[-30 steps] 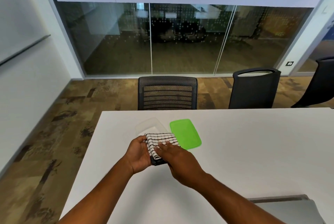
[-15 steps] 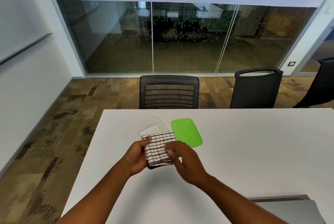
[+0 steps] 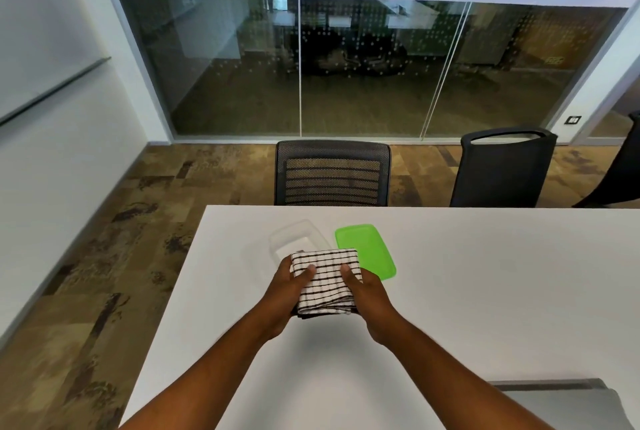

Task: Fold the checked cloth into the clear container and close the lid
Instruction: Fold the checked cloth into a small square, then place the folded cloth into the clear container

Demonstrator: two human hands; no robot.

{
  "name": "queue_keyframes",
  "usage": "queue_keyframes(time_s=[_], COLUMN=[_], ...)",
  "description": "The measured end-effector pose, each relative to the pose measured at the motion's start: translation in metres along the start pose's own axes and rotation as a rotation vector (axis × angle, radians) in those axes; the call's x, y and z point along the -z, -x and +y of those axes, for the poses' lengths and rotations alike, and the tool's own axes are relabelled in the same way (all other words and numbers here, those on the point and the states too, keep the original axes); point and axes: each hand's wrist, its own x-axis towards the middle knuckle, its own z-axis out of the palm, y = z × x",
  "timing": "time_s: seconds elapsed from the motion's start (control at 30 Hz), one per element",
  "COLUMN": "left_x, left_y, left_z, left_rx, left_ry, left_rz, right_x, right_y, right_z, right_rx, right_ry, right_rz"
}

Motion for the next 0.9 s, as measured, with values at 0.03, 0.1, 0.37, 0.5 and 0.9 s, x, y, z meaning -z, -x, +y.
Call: queue_keyframes(time_s=[0.03, 0.1, 0.37, 0.5, 0.9], left_x=[0.003, 0.01, 0.023, 0.027, 0.011], left_y=[0.001, 0.003, -0.008, -0.019, -0.061], left_z=[-0.002, -0.003, 0.002, -0.007, -0.037], left_rx=[-0.018, -0.071, -0.121, -0.122, -0.292], left_ry=[-0.026, -0.071, -0.112, -0.065, -0.041], left_rz=[-0.004, -0.053, -0.144, -0.154, 0.114], right_x=[0.0, 0.003, 0.024, 0.024, -0.023], right_y=[0.0, -0.002, -0.007, -0.014, -0.044], right_z=[0.001, 0.001, -0.003, 0.004, 0.021], right_rx=[0.01, 0.001, -0.161, -0.208, -0.309], right_ry=[-0.005, -0.021, -0.223, -0.35, -0.687], right_rz=[0.01, 0.015, -0.296, -0.37, 0.08])
